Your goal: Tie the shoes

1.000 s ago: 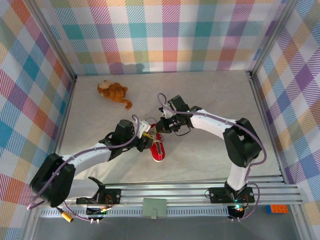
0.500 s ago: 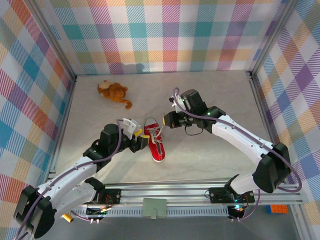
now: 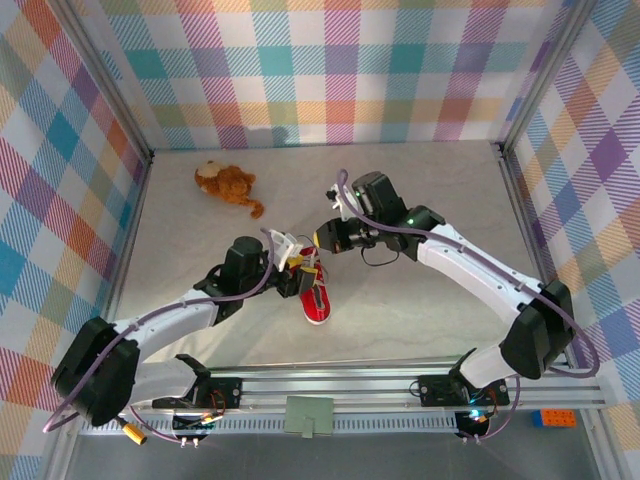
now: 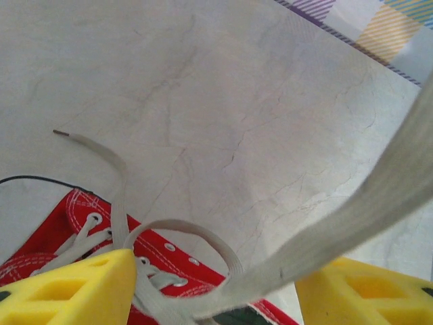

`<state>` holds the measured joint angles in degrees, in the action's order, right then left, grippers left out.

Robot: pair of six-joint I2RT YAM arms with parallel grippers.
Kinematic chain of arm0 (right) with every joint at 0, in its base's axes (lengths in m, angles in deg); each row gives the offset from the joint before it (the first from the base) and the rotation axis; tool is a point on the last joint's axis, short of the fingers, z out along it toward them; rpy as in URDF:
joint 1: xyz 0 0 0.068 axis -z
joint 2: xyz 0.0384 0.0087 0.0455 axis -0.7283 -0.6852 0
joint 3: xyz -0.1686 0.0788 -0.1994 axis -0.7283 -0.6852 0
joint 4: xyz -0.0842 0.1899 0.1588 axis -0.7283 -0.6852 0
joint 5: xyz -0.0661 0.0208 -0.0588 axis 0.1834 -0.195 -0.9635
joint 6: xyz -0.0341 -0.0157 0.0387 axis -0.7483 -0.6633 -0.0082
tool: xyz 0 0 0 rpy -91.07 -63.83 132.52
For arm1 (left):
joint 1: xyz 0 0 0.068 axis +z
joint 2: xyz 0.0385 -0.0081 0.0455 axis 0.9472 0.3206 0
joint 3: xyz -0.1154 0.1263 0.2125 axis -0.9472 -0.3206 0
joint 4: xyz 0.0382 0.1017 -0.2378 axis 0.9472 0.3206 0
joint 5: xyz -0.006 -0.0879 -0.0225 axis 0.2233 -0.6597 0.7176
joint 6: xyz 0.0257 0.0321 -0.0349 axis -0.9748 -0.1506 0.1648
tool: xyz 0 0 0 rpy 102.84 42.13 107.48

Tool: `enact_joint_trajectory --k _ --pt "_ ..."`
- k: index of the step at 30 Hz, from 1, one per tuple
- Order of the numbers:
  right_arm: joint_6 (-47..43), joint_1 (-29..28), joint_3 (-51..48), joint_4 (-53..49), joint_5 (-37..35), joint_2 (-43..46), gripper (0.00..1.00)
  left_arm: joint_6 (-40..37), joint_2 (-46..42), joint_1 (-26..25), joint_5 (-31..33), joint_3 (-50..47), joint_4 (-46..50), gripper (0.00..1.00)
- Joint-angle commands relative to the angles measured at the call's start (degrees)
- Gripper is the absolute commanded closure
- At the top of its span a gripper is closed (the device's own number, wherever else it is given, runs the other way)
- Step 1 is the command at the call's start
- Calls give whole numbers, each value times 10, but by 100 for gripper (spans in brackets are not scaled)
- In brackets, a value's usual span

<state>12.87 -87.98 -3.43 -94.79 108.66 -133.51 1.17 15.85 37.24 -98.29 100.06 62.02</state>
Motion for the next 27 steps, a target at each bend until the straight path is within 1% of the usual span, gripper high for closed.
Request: enact_joint_trajectory --k 1,2,3,4,5,6,7,8,9,12,16,20,27 --pt "3 0 22 -14 11 -16 100 -13 13 -7 -17 14 -51 40" --pt "3 0 25 -15 13 -21 100 -15 17 -7 -21 17 -49 48" --pt "2 0 28 -14 15 -24 99 -17 20 -7 -21 21 -43 61" --pt "0 0 32 -16 16 -29 94 -17 20 -7 -18 26 -34 81" --pt "-3 0 38 -20 14 -34 83 -19 18 -7 -15 28 -28 98" --pt "-8 1 44 -27 10 -38 71 -20 16 -6 -10 28 -23 100" --pt "-15 4 51 -37 5 -44 59 -21 10 -6 -2 26 -16 100" --pt "-19 9 60 -52 -2 -53 50 -25 5 -6 4 24 -7 100" --pt "-18 16 70 -70 -6 -63 46 -27 2 -6 8 21 -3 100" --pt "21 48 82 -107 -21 -96 43 -24 -4 -6 9 5 -3 100" --pt "88 83 78 -109 -1 -144 39 -7 -11 -6 12 -11 -6 100" --pt "129 86 86 -97 6 -201 38 -2 -27 -6 21 -28 -8 100" --pt "196 86 82 -30 33 -272 38 -7 -48 -6 25 -38 4 100"
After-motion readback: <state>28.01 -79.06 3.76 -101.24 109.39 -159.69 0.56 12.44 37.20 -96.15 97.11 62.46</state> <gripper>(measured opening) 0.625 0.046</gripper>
